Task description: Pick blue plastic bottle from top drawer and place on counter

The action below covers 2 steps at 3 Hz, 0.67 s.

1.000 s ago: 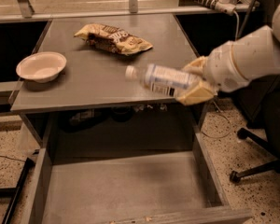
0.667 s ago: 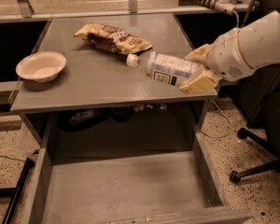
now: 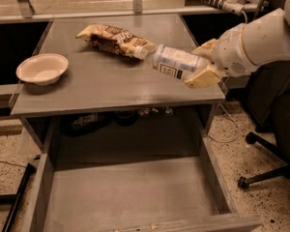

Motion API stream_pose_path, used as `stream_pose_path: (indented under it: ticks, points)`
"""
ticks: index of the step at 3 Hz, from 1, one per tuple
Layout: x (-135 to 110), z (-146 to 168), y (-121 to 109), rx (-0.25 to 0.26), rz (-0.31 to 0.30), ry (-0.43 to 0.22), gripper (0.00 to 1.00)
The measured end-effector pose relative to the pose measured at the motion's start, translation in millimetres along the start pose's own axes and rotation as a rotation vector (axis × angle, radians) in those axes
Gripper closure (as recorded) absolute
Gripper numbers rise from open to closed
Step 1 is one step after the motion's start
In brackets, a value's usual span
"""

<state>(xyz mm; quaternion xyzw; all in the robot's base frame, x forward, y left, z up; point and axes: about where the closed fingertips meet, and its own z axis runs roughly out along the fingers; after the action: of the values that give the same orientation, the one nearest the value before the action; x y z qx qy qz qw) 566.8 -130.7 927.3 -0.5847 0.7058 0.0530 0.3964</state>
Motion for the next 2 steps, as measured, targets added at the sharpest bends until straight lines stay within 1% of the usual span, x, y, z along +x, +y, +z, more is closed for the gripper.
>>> stream_pose_path:
  ticks: [1, 2]
  points:
    - [9.5, 15.6, -48.3, 0.101, 0.051, 0.025, 1.0]
    - [21.2, 32.9, -76.5, 0.127, 0.132, 0.025, 1.0]
